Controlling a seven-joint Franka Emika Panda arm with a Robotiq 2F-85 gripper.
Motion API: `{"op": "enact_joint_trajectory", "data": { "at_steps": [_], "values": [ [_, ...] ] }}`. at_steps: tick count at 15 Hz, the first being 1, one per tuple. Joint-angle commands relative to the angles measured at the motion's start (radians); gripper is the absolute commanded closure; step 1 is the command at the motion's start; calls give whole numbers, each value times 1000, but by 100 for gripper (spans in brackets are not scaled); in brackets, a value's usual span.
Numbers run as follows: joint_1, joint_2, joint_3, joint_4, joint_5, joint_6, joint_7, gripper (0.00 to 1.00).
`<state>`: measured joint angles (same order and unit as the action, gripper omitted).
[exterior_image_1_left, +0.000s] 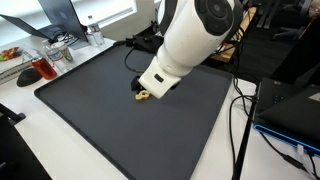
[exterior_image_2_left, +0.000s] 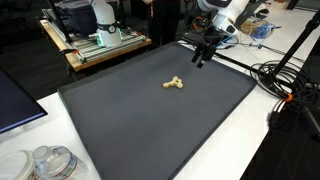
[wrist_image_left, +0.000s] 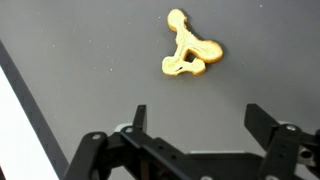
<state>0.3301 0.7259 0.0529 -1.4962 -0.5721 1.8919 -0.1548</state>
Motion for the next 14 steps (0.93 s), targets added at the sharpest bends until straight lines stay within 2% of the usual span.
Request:
{"op": "enact_joint_trajectory", "data": {
  "at_steps": [1, 7, 14],
  "values": [
    [14, 22, 3, 45, 4, -49, 40, 0],
    [0, -109, 4, -119, 35, 125, 277, 0],
    [-11, -335, -9, -449, 35, 390, 531, 0]
  ]
}}
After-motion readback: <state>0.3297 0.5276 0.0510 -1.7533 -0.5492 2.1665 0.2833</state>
